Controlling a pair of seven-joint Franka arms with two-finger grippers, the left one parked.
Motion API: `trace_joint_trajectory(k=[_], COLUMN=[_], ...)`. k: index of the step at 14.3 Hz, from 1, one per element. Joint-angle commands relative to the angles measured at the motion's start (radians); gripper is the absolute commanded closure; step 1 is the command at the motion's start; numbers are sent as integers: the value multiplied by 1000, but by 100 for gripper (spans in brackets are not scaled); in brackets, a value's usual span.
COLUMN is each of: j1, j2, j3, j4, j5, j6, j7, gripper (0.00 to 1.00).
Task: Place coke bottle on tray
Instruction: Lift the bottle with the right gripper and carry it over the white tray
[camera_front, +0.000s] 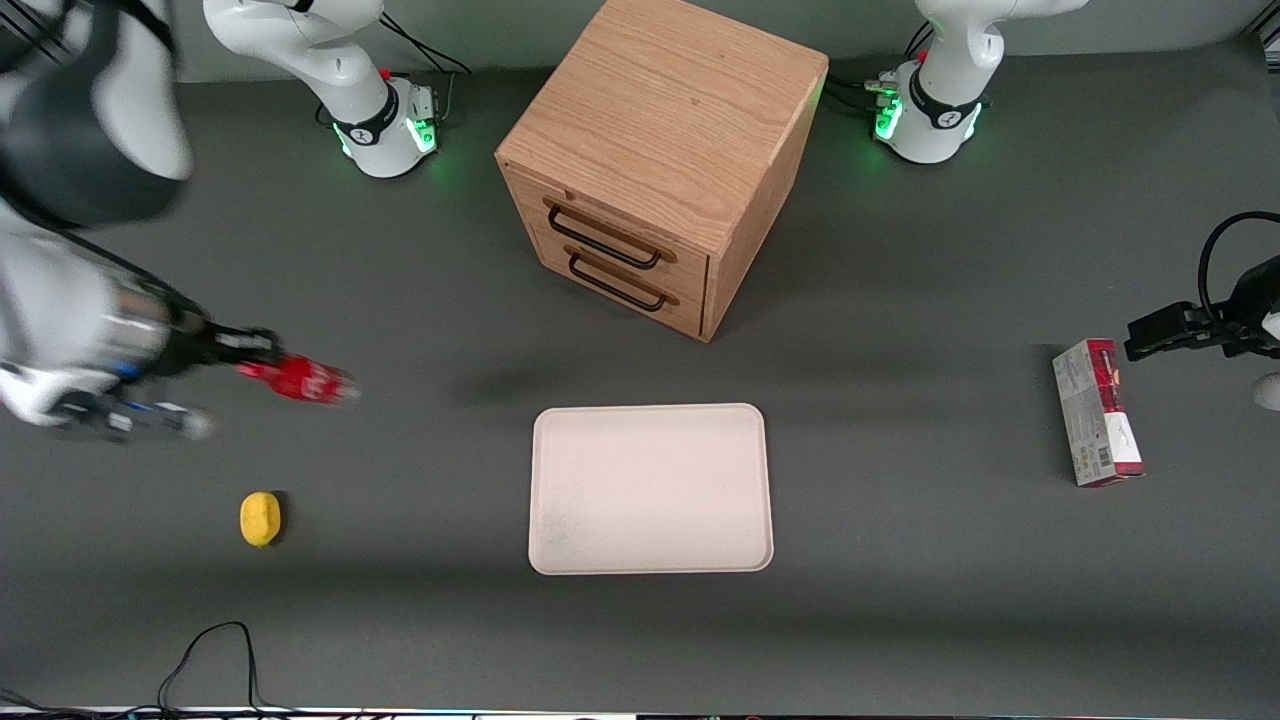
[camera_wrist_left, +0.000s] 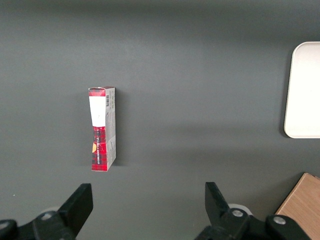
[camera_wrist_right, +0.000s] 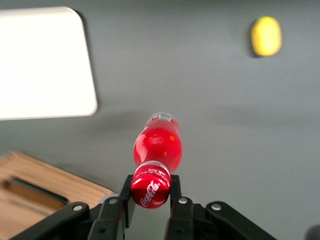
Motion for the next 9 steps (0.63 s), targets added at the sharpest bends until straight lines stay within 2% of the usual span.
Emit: trace_joint_trajectory(k=[1, 5, 9], j1=[-5, 65, 121], j2=[174, 303, 377], j3=[103, 115, 114], j4=[182, 189, 191], j5=[15, 5, -37], j6=[68, 269, 427], j7=[192, 297, 407], gripper=[100, 100, 100])
